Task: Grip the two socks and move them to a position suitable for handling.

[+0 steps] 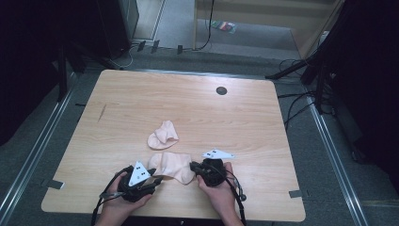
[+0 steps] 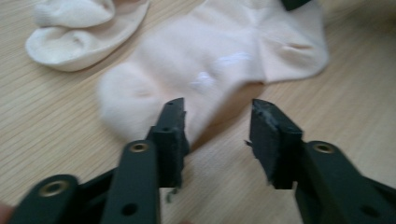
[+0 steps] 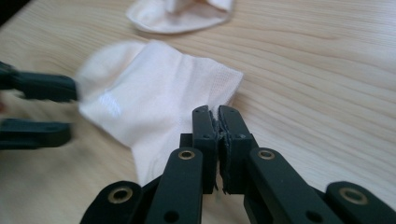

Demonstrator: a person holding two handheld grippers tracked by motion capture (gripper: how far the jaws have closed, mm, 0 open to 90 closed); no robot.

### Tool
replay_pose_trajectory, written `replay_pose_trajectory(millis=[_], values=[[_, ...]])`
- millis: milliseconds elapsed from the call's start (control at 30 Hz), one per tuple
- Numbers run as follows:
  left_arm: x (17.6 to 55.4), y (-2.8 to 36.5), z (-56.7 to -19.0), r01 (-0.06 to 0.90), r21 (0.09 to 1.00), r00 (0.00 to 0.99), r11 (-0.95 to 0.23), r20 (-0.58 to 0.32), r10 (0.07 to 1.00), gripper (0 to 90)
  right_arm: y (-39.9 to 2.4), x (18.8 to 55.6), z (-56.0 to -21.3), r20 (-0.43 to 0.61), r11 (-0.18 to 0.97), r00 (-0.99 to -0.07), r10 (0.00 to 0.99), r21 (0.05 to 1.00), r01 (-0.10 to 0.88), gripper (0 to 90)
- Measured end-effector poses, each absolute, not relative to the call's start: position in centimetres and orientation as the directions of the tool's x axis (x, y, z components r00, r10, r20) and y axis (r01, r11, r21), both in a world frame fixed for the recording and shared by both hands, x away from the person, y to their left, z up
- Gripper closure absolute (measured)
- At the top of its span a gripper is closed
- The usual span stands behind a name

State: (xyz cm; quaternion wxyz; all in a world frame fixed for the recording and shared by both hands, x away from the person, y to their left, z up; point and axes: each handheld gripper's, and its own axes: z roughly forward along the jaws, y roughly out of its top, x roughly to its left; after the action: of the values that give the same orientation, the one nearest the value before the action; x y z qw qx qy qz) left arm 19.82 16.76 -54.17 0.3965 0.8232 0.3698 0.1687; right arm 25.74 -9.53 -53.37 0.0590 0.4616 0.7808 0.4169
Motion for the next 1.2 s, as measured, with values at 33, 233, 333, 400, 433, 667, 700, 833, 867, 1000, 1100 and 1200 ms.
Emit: replay_pose_trajectory(millis=[33, 233, 333, 400, 433, 667, 700, 833, 867, 1000, 1100, 1200], values=[[19.9, 17.1, -54.0, 0.476, 0.789, 0.683, -0.389, -0.054, 0.728, 50.6, -9.9, 25.9, -53.5, 0.287, 0.231, -0.566, 0.773, 0.703, 0.672, 87.3], [21.4, 19.6, -53.5, 0.5, 0.836, 0.65, -0.225, -0.191, 0.736, 46.6, -11.2, 26.3, -53.2, 0.244, 0.229, -0.555, 0.795, 0.727, 0.648, 69.9], [23.0, 20.3, -53.8, 0.524, 0.836, 0.56, -0.16, -0.196, 0.805, 50.1, -11.4, 25.9, -53.0, 0.228, 0.209, -0.543, 0.808, 0.751, 0.626, 63.1], [23.8, 20.3, -54.1, 0.545, 0.825, 0.525, -0.153, -0.193, 0.829, 51.4, -11.4, 25.5, -53.2, 0.214, 0.214, -0.535, 0.818, 0.749, 0.627, 59.5], [24.3, 20.1, -54.3, 0.554, 0.82, 0.526, -0.147, -0.208, 0.825, 51.6, -11.3, 25.3, -53.3, 0.21, 0.211, -0.529, 0.822, 0.751, 0.625, 56.0], [25.0, 18.6, -55.0, 0.632, 0.748, 0.518, -0.204, -0.212, 0.829, 69.0, -9.8, 24.5, -54.6, 0.106, 0.291, -0.543, 0.833, 0.751, 0.593, 60.1], [24.8, 18.4, -55.0, 0.623, 0.747, 0.524, -0.231, -0.179, 0.833, 73.5, -9.6, 24.4, -54.8, 0.084, 0.312, -0.55, 0.831, 0.748, 0.586, 63.5], [24.5, 18.2, -55.0, 0.606, 0.744, 0.563, -0.281, -0.152, 0.812, 86.9, -9.3, 24.1, -54.7, 0.061, 0.343, -0.571, 0.819, 0.746, 0.571, 83.4], [24.3, 18.4, -54.8, 0.599, 0.743, 0.578, -0.299, -0.142, 0.804, 87.8, -9.3, 24.1, -54.7, 0.064, 0.34, -0.566, 0.822, 0.742, 0.577, 84.7], [23.4, 19.5, -53.8, 0.585, 0.764, 0.584, -0.272, -0.164, 0.795, 89.0, -10.3, 24.5, -54.1, 0.11, 0.299, -0.549, 0.829, 0.741, 0.601, 86.2], [22.5, 21.0, -52.8, 0.575, 0.78, 0.559, -0.249, -0.152, 0.815, 89.7, -10.9, 24.8, -53.6, 0.138, 0.282, -0.553, 0.822, 0.744, 0.605, 87.2], [22.0, 21.8, -52.7, 0.581, 0.779, 0.556, -0.236, -0.169, 0.814, 89.9, -11.0, 24.8, -52.9, 0.134, 0.278, -0.55, 0.824, 0.751, 0.599, 87.6]])
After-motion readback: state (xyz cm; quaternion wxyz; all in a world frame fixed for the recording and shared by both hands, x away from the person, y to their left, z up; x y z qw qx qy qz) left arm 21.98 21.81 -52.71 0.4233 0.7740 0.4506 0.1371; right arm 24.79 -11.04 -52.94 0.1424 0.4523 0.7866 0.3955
